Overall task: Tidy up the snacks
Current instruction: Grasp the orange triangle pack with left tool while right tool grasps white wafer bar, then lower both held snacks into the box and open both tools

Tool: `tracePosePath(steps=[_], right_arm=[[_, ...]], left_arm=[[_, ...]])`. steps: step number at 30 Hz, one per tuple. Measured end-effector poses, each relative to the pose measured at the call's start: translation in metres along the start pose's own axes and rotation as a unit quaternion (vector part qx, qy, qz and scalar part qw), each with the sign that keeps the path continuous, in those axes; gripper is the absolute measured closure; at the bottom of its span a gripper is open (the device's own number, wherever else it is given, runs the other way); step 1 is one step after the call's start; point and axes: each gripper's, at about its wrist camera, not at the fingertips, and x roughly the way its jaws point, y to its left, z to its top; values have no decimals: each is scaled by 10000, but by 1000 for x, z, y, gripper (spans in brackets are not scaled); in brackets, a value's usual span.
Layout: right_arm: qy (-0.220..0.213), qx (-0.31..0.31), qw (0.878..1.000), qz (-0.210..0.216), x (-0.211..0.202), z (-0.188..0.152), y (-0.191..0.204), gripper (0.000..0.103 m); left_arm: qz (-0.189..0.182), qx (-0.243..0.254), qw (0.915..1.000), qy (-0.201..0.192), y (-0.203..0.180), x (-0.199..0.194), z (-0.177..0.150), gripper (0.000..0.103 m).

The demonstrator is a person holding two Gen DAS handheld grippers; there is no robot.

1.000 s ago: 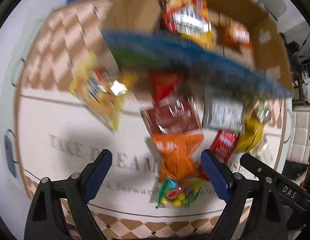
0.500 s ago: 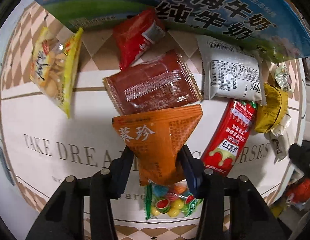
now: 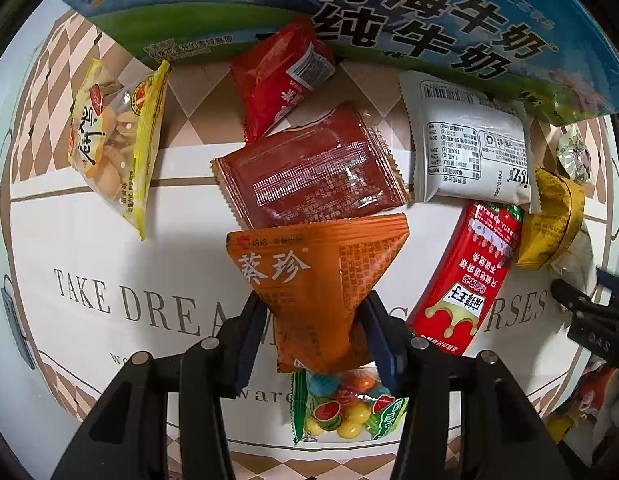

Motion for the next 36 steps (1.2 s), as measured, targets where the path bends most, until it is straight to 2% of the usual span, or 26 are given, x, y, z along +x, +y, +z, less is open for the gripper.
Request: tracePosePath(steps=[2, 4, 6, 7, 9, 12, 15, 16, 17, 22, 24, 26, 31, 36], right_arm=[[108, 355, 9989, 276, 4, -3, -8, 26], [301, 757, 9940, 723, 6, -6, -18, 30], [599, 1209, 9791, 1525, 9, -12, -28, 29], [698, 1401, 9674, 1992, 11, -15, -30, 29], [705, 1508, 9596, 2268, 12, -16, -32, 29], [558, 1418, 9725, 1762, 13, -13, -28, 29], [514, 1370, 9762, 1598, 19, -14, -21, 30], [423, 1352, 9787, 1487, 17, -16, -16, 39], [341, 1345, 9804, 1396, 16, -20, -13, 39], [206, 1433, 9792, 1419, 11, -46, -7, 41], [163, 1424, 9782, 1504, 1, -61, 2, 41], [154, 1452, 9734, 1764, -7, -72, 5, 42], [-54, 1393, 9638, 2273, -47, -89, 15, 42], [-522, 1237, 9551, 2643, -113, -71, 23, 42]], left_arm=[[-137, -70, 9999, 60, 6, 4, 1, 55], [-267, -151, 9995, 121, 13, 8, 1, 55], [-360, -240, 9989, 155, 19, 10, 1, 53], [-382, -266, 9988, 168, 23, 11, 2, 52], [-408, -327, 9984, 224, 25, 15, 3, 50], [-365, -316, 9986, 236, 26, 23, 7, 50], [-144, -127, 9998, 76, 17, 21, 9, 58], [-76, -62, 9999, -35, 16, 17, 8, 62], [-45, -14, 9999, -109, 14, 14, 7, 64], [227, 295, 9982, -460, 11, -6, 0, 68], [265, 349, 9976, -545, 11, -14, -2, 68], [295, 369, 9971, -605, 16, -23, -7, 68], [10, 330, 9965, -775, 25, -61, -15, 68], [-346, 394, 9916, -1180, 28, -119, -3, 68]])
